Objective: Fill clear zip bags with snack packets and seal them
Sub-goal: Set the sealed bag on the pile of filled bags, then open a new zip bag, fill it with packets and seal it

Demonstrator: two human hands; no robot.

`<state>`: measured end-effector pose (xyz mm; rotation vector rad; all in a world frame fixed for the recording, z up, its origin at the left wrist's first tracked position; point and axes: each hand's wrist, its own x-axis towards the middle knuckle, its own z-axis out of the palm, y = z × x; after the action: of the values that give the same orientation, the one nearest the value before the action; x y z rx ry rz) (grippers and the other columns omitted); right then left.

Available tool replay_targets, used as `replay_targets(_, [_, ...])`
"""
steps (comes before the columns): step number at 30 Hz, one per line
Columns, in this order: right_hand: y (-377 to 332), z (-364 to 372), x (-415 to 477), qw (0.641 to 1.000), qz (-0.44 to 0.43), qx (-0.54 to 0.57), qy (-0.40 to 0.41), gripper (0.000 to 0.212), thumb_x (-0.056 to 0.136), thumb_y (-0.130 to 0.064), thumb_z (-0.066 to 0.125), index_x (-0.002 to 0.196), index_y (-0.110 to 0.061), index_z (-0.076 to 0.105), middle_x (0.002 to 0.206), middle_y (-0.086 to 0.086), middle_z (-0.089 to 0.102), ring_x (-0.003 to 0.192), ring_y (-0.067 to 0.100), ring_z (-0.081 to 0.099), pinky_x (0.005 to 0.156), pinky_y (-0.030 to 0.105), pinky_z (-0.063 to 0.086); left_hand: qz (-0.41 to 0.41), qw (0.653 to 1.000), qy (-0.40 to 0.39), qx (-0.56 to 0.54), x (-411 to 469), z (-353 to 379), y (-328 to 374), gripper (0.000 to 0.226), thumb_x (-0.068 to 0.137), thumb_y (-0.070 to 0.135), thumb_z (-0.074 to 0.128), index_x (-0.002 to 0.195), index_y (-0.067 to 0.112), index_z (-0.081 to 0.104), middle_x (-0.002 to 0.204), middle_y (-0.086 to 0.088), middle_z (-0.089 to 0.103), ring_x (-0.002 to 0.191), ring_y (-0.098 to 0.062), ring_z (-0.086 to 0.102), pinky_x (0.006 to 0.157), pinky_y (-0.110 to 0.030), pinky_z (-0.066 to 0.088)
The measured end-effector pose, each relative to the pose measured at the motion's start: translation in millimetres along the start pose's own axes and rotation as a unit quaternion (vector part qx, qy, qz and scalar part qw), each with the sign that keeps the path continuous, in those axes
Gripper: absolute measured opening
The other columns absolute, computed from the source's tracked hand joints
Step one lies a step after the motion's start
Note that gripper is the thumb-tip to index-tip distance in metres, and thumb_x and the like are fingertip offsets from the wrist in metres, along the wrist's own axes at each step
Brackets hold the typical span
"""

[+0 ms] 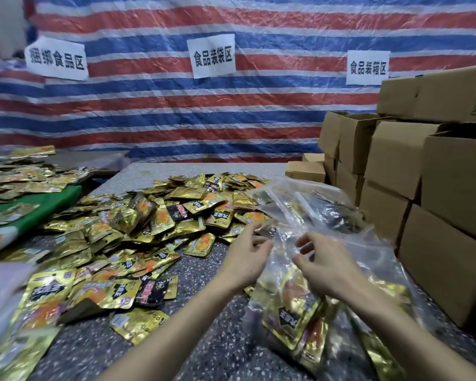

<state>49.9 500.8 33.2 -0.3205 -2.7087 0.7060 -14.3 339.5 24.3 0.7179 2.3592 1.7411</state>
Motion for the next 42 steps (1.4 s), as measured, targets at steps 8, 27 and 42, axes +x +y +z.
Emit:
replay_targets(8, [-57, 52, -12, 0.992, -0.120, 0.033, 0.015, 0.017, 0.091, -0.030, 0.064, 0.107, -0.025, 0.062, 0.103, -0.007, 0.063, 0.095, 0.010, 0.056, 0.076, 0.028, 0.041, 0.006, 0.986, 0.129, 0.108, -69, -111, -42, 0.016, 0.098, 0.031, 0.058, 0.114, 0.029, 0.063, 0.106, 0.015, 0.065, 0.095, 0.004, 0.060, 0.075, -0.012, 0.047])
replay_targets(27, [-121, 101, -23, 0.955, -0.211, 0.189, -0.088, 0.010, 0.092, -0.021, 0.066, 0.098, -0.028, 0.063, 0.098, -0.017, 0.064, 0.089, -0.004, 0.059, 0.081, 0.020, 0.051, -0.370, 0.687, 0.290, 0.554, -166, -301, -142, 0.009, 0.092, 0.018, 0.054, 0.083, 0.021, 0.054, 0.101, -0.004, 0.069, 0.095, -0.028, 0.064, 0.066, -0.029, 0.035])
replay_targets(42, [-122, 86, -24, 0.929, -0.161, 0.301, -0.146, 0.013, 0.087, -0.039, 0.068, 0.092, -0.027, 0.070, 0.091, -0.009, 0.072, 0.082, 0.004, 0.067, 0.073, 0.030, 0.055, 0.076, 0.795, 0.405, 0.444, -146, -241, -41, 0.008, 0.093, 0.010, 0.064, 0.087, 0.010, 0.059, 0.075, -0.009, 0.068, 0.055, -0.027, 0.060, 0.049, -0.039, 0.050])
